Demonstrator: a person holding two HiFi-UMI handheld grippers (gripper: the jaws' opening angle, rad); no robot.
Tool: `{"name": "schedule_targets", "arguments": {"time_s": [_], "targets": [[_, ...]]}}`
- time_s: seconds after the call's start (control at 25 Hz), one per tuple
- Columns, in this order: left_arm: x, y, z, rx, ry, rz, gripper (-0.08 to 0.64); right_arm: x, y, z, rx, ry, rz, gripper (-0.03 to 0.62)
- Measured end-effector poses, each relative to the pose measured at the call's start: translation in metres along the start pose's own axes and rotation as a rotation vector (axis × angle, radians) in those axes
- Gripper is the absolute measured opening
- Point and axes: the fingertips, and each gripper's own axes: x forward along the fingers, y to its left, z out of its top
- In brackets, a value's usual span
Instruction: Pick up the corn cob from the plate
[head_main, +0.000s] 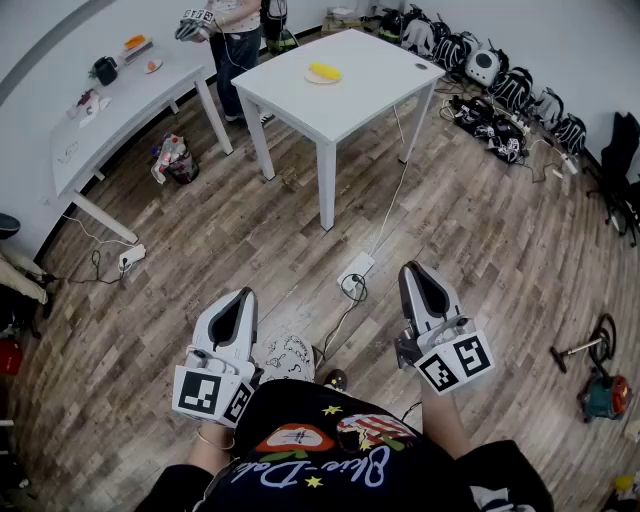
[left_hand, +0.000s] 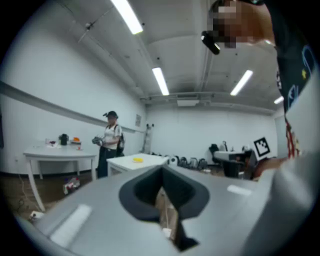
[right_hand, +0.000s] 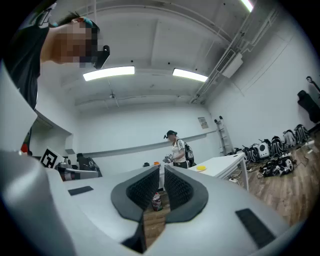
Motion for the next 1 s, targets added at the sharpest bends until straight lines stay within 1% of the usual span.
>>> {"name": "schedule_targets", "arguments": {"time_s": [0.08,0.16,0.24,0.4,0.52,0.76,0.88,1.0], "targets": [[0.010,0.017,0.000,-0.033,-0.008,0.012,0.003,0.017,0.001,-0.004,-0.030,0.022,0.009,0.018],[0.019,0.030,-0.002,-0.047,-0.017,0.018,0.003,0.028,-0.002,-0.008,-0.037,0.034,0.006,0.018],[0.035,0.044,-0.003,-0.037,-0.026,0.015,0.003,0.043,-0.012,-0.011,-0.036,0.036,-0.002,0.018],[0.090,0.083,-0.006,-0.011,-0.039,-0.015,0.003,0.095,-0.039,-0.022,-0.052,0.068,-0.036,0.018],[0.140,0.125,0.005,-0.021,-0.061,-0.048,0.003,0.157,-0.052,-0.018,-0.063,0.046,-0.049,0.018],[0.220,0.230,0.021,0.035,-0.053,-0.131,0.003,0.307,-0.067,-0.011,-0.106,0.016,-0.104,0.018],[0.253,0.269,0.033,0.048,-0.087,-0.176,0.003,0.361,-0.072,-0.009,-0.118,-0.002,-0.130,0.018],[0.292,0.302,0.046,0.048,-0.101,-0.190,0.003,0.408,-0.076,-0.005,-0.100,0.000,-0.123,0.018]]}}
